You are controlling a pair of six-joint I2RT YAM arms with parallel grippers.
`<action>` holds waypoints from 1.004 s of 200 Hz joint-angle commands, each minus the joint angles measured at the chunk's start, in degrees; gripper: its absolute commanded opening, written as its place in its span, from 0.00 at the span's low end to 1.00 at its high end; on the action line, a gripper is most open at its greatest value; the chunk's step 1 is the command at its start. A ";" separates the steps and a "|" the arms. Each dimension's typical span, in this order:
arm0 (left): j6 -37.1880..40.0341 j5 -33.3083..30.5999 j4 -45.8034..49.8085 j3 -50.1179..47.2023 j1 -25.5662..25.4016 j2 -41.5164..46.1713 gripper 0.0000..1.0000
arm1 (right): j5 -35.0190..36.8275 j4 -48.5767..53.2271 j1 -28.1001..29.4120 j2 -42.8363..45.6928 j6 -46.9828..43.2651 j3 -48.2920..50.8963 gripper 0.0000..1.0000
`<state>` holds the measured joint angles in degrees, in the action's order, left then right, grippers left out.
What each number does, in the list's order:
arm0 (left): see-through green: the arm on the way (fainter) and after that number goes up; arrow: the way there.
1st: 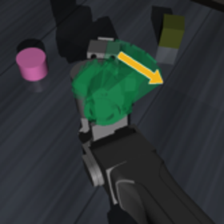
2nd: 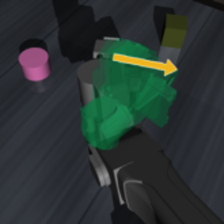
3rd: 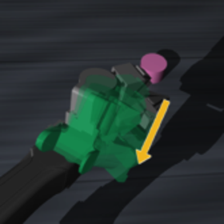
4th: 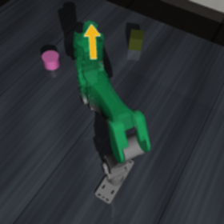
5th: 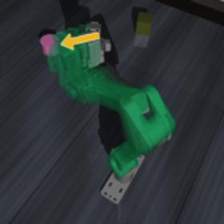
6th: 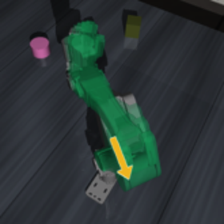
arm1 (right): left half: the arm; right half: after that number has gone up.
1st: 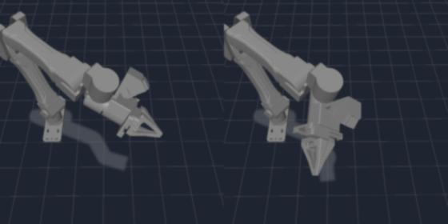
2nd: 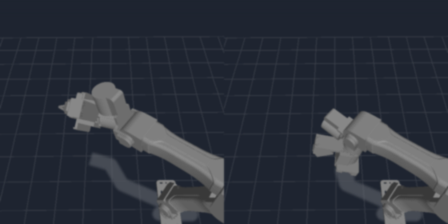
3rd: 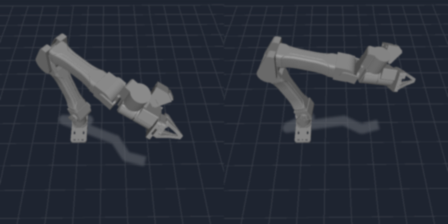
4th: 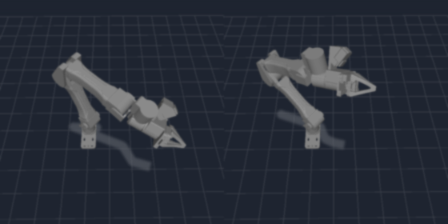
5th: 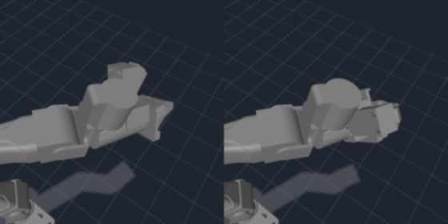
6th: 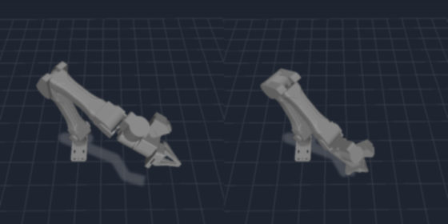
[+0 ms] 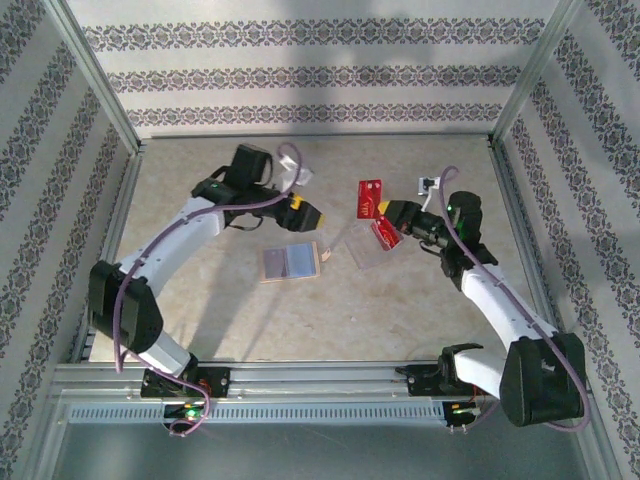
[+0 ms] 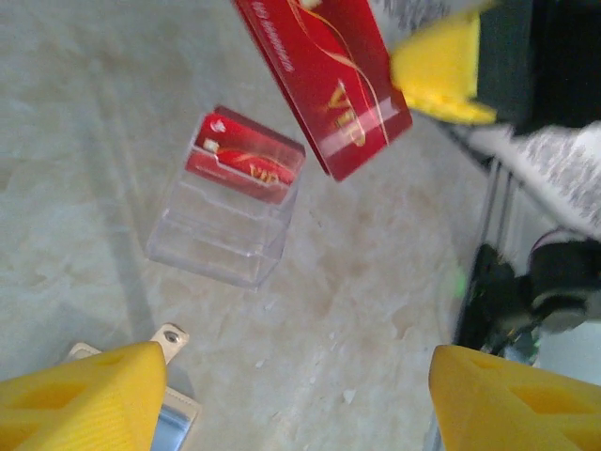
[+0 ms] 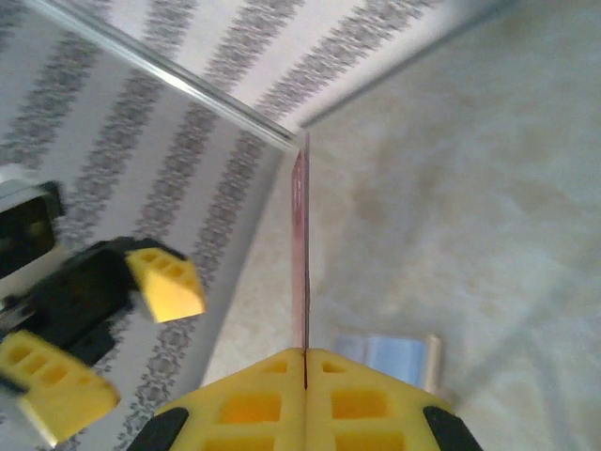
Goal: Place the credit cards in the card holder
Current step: Pick up the credit card from the storage box.
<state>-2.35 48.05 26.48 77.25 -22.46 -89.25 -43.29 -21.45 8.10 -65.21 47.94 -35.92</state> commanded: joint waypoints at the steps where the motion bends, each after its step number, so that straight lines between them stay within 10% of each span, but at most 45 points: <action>1: -15.66 11.04 -20.95 -8.05 7.66 3.35 0.74 | 1.57 -21.69 5.23 -0.57 8.31 2.30 0.00; 40: -44.42 21.70 -70.26 -22.35 11.40 4.47 0.80 | 7.77 -27.87 13.14 -0.79 7.07 2.35 0.00; 171: -43.97 25.92 -73.52 -22.27 5.12 1.38 0.61 | 9.10 -34.29 19.49 -6.11 8.20 1.68 0.00; 201: -46.12 25.86 -75.12 -21.55 4.27 0.40 0.22 | 8.83 -34.37 19.64 -5.77 7.16 2.04 0.00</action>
<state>-47.13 72.31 -43.81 54.15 -17.34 -88.42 -34.89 -52.64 27.18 -71.18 56.03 -33.89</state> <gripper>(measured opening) 0.404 0.051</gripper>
